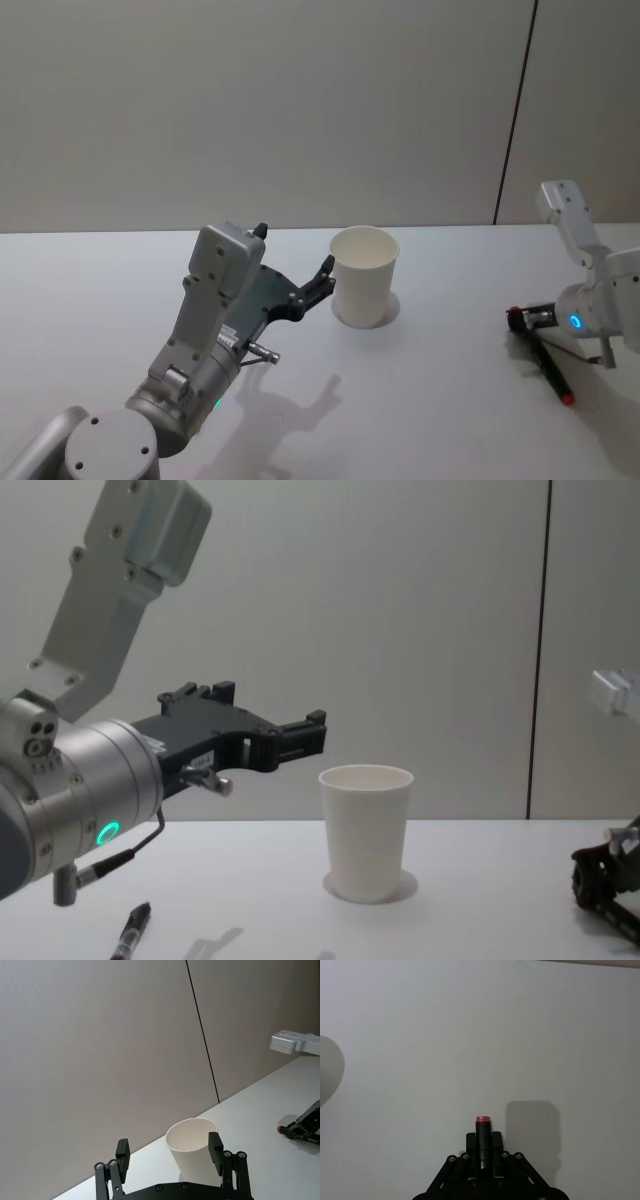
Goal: Place the pen into the pen holder.
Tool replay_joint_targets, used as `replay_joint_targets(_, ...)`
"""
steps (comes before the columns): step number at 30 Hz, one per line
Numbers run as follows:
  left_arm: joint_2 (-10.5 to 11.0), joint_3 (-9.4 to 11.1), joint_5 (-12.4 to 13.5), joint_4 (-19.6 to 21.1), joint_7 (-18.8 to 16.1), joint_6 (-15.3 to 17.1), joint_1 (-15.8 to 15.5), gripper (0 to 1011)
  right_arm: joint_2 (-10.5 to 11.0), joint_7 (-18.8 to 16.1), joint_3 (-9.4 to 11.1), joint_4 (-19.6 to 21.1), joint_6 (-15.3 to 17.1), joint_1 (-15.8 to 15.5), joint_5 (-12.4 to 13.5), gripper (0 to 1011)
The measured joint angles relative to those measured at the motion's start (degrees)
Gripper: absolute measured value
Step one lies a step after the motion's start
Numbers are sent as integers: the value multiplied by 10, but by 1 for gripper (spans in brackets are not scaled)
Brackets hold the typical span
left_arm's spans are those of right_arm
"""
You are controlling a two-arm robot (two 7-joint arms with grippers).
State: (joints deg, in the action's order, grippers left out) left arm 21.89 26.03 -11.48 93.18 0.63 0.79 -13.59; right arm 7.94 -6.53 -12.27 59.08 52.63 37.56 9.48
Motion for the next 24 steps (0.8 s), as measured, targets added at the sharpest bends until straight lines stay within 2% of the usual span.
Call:
replay_joint_targets(15,0,0,0,0,0,0,0,1000,2,4,8,15,-9,-9,0,165)
replay_joint_targets(24,0,0,0,0,0,0,0,1000,6,7,15,45,-38,-22,4,165)
